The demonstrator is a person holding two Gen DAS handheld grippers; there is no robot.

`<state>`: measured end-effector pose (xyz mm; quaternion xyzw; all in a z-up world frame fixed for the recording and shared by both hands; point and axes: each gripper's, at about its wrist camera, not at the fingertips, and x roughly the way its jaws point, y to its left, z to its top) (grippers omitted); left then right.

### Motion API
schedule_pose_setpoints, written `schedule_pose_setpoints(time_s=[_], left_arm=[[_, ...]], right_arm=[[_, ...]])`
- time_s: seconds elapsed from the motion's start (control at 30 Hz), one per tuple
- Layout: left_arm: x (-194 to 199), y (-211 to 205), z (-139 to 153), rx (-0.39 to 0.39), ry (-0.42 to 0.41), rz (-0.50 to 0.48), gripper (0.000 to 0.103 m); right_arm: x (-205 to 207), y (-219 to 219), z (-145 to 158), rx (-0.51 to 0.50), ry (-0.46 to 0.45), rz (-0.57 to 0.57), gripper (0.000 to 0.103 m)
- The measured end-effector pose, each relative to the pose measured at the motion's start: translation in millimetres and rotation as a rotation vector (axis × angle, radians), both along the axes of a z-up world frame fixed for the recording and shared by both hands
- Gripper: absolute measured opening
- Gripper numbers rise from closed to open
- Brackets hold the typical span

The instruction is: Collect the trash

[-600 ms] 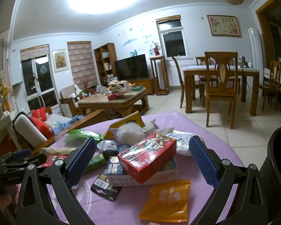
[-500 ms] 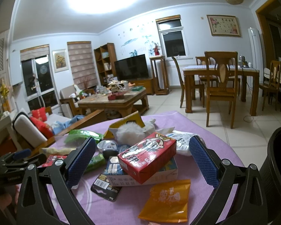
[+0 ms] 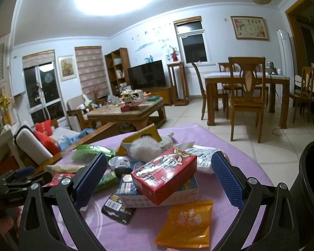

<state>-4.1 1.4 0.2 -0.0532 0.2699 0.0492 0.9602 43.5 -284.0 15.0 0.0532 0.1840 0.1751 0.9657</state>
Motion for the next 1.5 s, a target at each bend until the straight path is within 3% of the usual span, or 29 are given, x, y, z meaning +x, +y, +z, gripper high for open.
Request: schedule_pose_setpoints(time_s=[0.83, 0.97, 1.07, 1.17, 1.2, 1.27, 1.33, 1.43, 1.5], left_arm=[[-0.4, 2.6, 0.4, -0.013, -0.002, -0.001, 0.098], [0.7, 28.2, 3.7, -0.155, -0.012, -0.102, 0.098], [18.6, 69.9, 11.2, -0.241, 0.024, -0.158, 0.098], [51.7, 98.2, 10.8, -0.279, 0.091, -0.207, 0.098], [65.6, 102.7, 9.3, -0.284, 0.115, -0.234, 0.098], [94.2, 106.9, 5.9, -0.269, 0.164, -0.293, 0.098], [123.9, 111.4, 1.4, -0.27, 0.21, -0.342, 0.098], [153.1, 126.0, -4.1, -0.33, 0.249, -0.361, 0.098], [172.7, 137.3, -10.5, -0.369, 0.286, -0.365, 0.098]], right_arm=[[-1.3, 8.8, 5.1, 0.01, 0.013, 0.005, 0.098], [4.5, -1.9, 9.9, 0.059, 0.106, 0.094, 0.098], [19.3, 0.6, 20.1, 0.01, 0.121, 0.134, 0.098], [43.6, 5.3, 46.2, -0.008, 0.214, 0.242, 0.098], [54.4, -0.5, 53.0, 0.035, 0.299, 0.278, 0.098], [90.9, 12.6, 61.6, 0.007, 0.406, 0.343, 0.098], [117.6, 23.9, 63.3, -0.003, 0.449, 0.378, 0.098], [156.8, 48.4, 61.8, -0.052, 0.493, 0.395, 0.098], [184.1, 57.6, 53.0, -0.062, 0.574, 0.413, 0.095]])
